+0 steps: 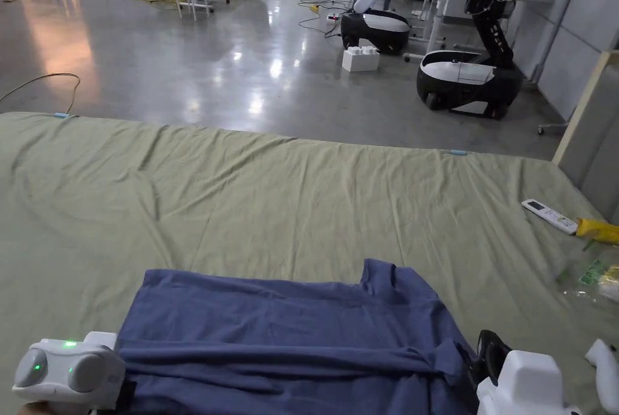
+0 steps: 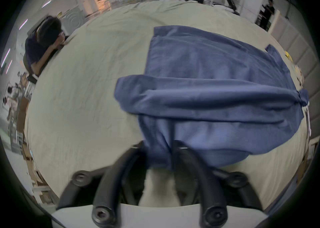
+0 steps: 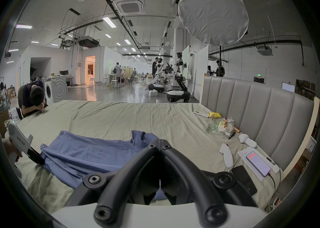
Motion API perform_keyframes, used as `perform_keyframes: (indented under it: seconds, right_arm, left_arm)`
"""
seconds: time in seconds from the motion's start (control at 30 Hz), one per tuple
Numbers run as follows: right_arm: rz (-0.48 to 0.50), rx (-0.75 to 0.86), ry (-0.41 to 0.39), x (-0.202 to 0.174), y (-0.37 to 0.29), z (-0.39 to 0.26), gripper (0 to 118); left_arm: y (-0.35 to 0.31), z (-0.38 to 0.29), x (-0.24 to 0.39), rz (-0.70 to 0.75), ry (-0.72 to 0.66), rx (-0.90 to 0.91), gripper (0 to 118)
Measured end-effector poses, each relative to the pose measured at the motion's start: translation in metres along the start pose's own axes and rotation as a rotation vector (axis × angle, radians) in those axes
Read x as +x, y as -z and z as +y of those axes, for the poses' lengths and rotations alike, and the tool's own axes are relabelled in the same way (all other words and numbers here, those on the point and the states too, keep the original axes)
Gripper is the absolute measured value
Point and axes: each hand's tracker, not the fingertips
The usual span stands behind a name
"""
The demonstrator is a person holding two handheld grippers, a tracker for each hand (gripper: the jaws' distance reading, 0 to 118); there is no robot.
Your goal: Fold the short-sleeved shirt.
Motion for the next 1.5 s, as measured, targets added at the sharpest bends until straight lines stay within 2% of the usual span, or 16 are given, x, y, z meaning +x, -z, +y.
perform_keyframes:
  seconds: [0.07,0.17,0.27,0.33,0.37,0.5,0.53,0.67,0.77,0.83,0.87,0.9,0.93,0.97,1.13,1.5]
  right_arm:
    - [-0.005,-0.022,0.003,0.007,0.004,-0.001,0]
    - [0.004,-0.079,0.022,0.023,0.015,-0.004,0]
    - [0.026,-0.191,0.031,0.041,0.033,-0.009,0]
    - [0.037,-0.326,0.059,0.052,0.05,-0.018,2]
    - [0.053,-0.328,0.046,0.055,0.058,-0.02,5]
    - [0.133,-0.541,0.091,0.059,0.095,-0.044,66]
    - [0.138,-0.569,0.093,0.059,0.104,-0.053,68]
    - [0.141,-0.737,-0.021,0.04,0.138,-0.088,72]
    - [0.123,-0.832,-0.059,0.029,0.152,-0.115,71]
    - [0.121,-0.761,-0.062,0.025,0.151,-0.114,68]
    - [0.135,-0.773,-0.07,0.023,0.151,-0.11,63]
    - [0.173,-0.763,-0.057,0.022,0.15,-0.106,45]
    - [0.187,-0.741,-0.036,0.021,0.146,-0.104,20]
    - [0.166,-0.738,-0.054,0.02,0.145,-0.103,11]
    - [0.152,-0.752,-0.042,0.023,0.141,-0.091,8]
    - [0.183,-0.619,-0.131,0.035,0.101,-0.003,7]
  left_arm:
    - [-0.002,-0.003,0.002,0.002,0.011,-0.001,12]
    - [-0.006,-0.004,-0.005,-0.016,0.014,0.013,10]
    - [-0.017,-0.006,-0.012,-0.035,0.002,0.043,10]
    - [-0.024,-0.008,-0.019,-0.041,-0.013,0.078,10]
    - [-0.027,-0.008,-0.02,-0.046,-0.025,0.092,10]
    - [-0.042,-0.011,-0.025,-0.054,-0.037,0.145,10]
    - [-0.044,-0.011,-0.025,-0.052,-0.035,0.151,10]
    - [-0.061,-0.016,-0.015,-0.05,-0.032,0.17,10]
    - [-0.053,-0.015,-0.02,-0.05,-0.038,0.164,10]
    - [-0.049,-0.016,-0.02,-0.052,-0.042,0.166,10]
    - [-0.048,-0.016,-0.02,-0.051,-0.044,0.165,10]
    - [-0.047,-0.017,-0.02,-0.053,-0.045,0.158,10]
    - [-0.047,-0.019,-0.02,-0.054,-0.044,0.162,10]
    - [-0.047,-0.018,-0.02,-0.053,-0.043,0.164,10]
    - [-0.057,-0.014,-0.027,-0.072,-0.069,0.195,10]
    - [-0.126,0.014,-0.046,-0.106,-0.042,0.323,10]
